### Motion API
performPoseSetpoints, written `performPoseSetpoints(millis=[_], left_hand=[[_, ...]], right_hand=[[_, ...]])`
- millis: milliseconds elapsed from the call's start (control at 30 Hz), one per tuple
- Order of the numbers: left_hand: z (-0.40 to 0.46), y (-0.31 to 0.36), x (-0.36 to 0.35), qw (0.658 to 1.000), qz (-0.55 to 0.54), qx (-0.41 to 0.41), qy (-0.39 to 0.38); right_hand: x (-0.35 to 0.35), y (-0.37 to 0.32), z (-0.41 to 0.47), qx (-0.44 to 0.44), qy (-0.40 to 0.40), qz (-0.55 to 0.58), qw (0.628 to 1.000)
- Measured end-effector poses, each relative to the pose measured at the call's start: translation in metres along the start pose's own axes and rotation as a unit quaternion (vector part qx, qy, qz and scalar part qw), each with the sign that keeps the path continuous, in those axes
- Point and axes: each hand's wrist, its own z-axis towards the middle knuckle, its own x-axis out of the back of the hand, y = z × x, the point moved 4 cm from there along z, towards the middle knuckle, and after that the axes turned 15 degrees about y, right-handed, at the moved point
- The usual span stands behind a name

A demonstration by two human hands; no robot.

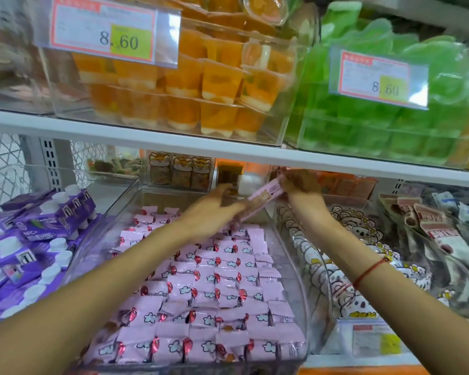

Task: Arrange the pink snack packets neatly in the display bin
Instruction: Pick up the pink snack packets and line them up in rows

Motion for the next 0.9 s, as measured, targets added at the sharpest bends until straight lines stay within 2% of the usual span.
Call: performPoseSetpoints(millis=[67, 133, 200, 233, 300, 333, 367, 433, 467, 533, 567, 633, 700, 767, 800, 900], left_hand=[[-0.002, 0.011, 0.005, 0.999, -0.047, 0.008, -0.014], [-0.004, 0.017, 0.007, 0.998, -0.045, -0.016, -0.038], [-0.007, 0.017, 0.009, 0.997, -0.047, -0.007, -0.058], [-0.008, 0.014, 0.011, 0.996, -0.063, 0.024, -0.055], [-0.013, 0.007, 0.016, 0.980, -0.134, 0.146, -0.029], [-0.014, 0.003, 0.016, 0.961, -0.181, 0.207, -0.020], [-0.016, 0.002, 0.016, 0.945, -0.215, 0.245, -0.017], [-0.019, 0.005, 0.014, 0.937, -0.229, 0.262, -0.028], [-0.020, 0.007, 0.013, 0.939, -0.227, 0.257, -0.033], [-0.023, 0.011, 0.012, 0.944, -0.218, 0.246, -0.040], [-0.023, 0.014, 0.012, 0.945, -0.220, 0.238, -0.035], [-0.021, 0.014, 0.015, 0.942, -0.245, 0.228, 0.000], [-0.022, 0.011, 0.016, 0.950, -0.225, 0.213, 0.043], [-0.028, 0.006, 0.015, 0.992, -0.057, 0.106, 0.033], [-0.032, 0.001, 0.010, 0.999, 0.030, 0.041, 0.006], [-0.040, -0.011, -0.002, 0.973, 0.211, -0.080, -0.047]], right_hand=[[-0.002, 0.002, -0.006, -0.093, -0.021, 0.061, 0.994], [-0.002, 0.001, -0.010, -0.164, -0.047, 0.121, 0.978], [-0.002, 0.002, -0.013, -0.193, -0.072, 0.122, 0.971], [0.000, 0.002, -0.013, -0.174, -0.081, 0.075, 0.978], [0.005, -0.002, -0.014, -0.050, -0.092, -0.070, 0.992], [0.007, -0.008, -0.018, 0.052, -0.101, -0.138, 0.984], [0.006, -0.014, -0.025, 0.159, -0.121, -0.197, 0.960], [0.000, -0.018, -0.040, 0.318, -0.169, -0.282, 0.889], [-0.003, -0.019, -0.046, 0.366, -0.178, -0.306, 0.860], [-0.007, -0.021, -0.049, 0.420, -0.161, -0.329, 0.830], [-0.008, -0.023, -0.048, 0.431, -0.148, -0.327, 0.828], [-0.006, -0.023, -0.043, 0.426, -0.127, -0.300, 0.844], [-0.001, -0.018, -0.033, 0.364, -0.100, -0.250, 0.892], [0.002, -0.009, -0.020, 0.265, -0.078, -0.186, 0.943], [0.000, -0.004, -0.013, 0.226, -0.070, -0.160, 0.958], [-0.013, 0.004, -0.001, 0.207, -0.035, -0.135, 0.968]])
